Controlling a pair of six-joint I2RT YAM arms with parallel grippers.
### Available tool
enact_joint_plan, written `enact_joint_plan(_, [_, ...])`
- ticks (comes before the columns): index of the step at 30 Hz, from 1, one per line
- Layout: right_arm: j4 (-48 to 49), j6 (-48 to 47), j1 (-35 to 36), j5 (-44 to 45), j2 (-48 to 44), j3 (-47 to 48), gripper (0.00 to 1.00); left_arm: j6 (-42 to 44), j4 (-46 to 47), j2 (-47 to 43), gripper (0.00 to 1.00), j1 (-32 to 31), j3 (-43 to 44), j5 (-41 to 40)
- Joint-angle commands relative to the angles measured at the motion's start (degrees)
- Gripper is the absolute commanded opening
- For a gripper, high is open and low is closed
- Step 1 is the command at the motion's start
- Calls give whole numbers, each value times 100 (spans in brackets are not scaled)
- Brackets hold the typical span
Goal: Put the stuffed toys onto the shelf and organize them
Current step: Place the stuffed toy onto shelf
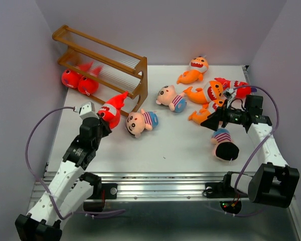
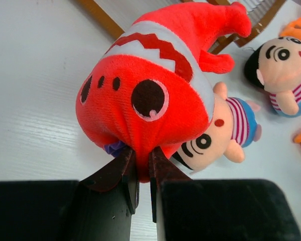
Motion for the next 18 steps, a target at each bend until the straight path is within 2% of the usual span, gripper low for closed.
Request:
enact_joint_plan(1, [112,-119,-42,57,-148,38,100,172,826,198,0,670,-182,761])
enact_joint_plan(2, [112,-119,-42,57,-157,38,100,181,992,338,0,1002,-226,1076])
enact_joint_plan(6, [112,-119,-42,74,-174,47,100,243,1354,777,0,1654,-218,1702])
enact_joint_plan(13, [112,-119,-42,101,-201,47,100,383,1749,1761,0,2139,98,2344])
enact_joint_plan(18, [112,-137,-42,118,-245,38,100,383,1838,1833,0,2183,64,2406])
